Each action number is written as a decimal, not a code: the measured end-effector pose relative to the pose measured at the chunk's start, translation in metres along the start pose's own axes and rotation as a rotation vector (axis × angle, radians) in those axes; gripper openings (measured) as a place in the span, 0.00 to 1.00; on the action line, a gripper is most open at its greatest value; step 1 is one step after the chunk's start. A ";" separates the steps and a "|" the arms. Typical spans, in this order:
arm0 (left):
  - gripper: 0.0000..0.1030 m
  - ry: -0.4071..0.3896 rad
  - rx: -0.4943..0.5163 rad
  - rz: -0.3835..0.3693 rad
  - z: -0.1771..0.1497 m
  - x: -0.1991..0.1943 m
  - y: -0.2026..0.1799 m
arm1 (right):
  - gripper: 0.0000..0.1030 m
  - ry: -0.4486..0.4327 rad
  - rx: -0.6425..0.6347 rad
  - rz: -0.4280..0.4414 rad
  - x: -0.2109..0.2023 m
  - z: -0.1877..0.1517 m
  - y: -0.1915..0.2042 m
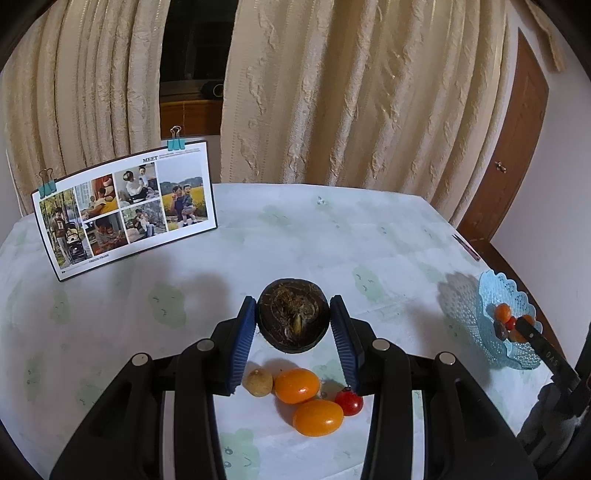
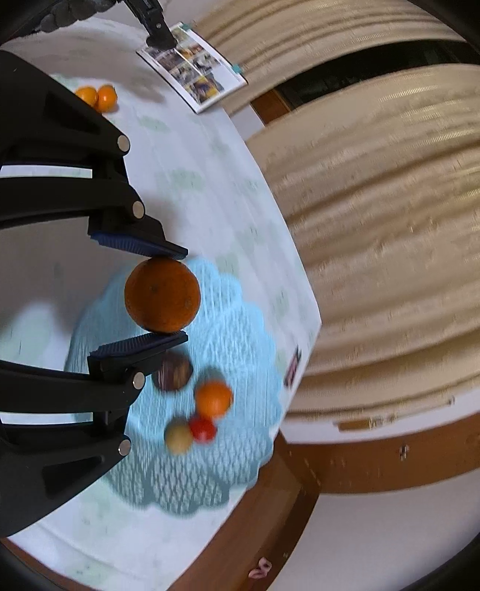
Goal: Organize fruits
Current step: 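Carry both fruits to the blue basket and release them from both tools, then move both open tools back toward the remaining fruits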
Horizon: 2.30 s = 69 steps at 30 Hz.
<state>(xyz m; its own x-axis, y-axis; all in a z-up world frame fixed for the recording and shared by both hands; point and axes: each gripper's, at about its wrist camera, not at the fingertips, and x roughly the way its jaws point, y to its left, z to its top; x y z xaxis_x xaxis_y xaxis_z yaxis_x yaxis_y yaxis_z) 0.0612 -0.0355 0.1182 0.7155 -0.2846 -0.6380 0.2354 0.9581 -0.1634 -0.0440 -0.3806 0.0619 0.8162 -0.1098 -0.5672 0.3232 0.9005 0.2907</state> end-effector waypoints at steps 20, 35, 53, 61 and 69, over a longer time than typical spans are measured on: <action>0.40 0.018 0.086 -0.046 -0.001 0.007 -0.057 | 0.49 -0.116 0.133 -0.131 -0.038 -0.010 -0.080; 0.40 0.086 0.250 -0.218 -0.017 0.037 -0.178 | 0.55 -0.162 0.224 -0.163 -0.051 -0.025 -0.122; 0.51 0.162 0.405 -0.384 -0.051 0.072 -0.290 | 0.55 -0.184 0.243 -0.157 -0.055 -0.029 -0.122; 0.71 0.129 0.346 -0.364 -0.040 0.066 -0.268 | 0.56 -0.177 0.236 -0.151 -0.053 -0.031 -0.118; 0.75 0.086 0.309 -0.291 -0.027 0.053 -0.234 | 0.58 -0.174 0.208 -0.130 -0.053 -0.032 -0.105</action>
<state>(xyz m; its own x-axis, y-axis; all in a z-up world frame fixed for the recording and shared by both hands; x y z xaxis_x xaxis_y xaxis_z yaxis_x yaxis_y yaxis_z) 0.0260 -0.2738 0.1026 0.5360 -0.5249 -0.6612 0.6144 0.7797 -0.1209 -0.1368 -0.4554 0.0368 0.8257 -0.3051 -0.4745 0.5068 0.7706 0.3865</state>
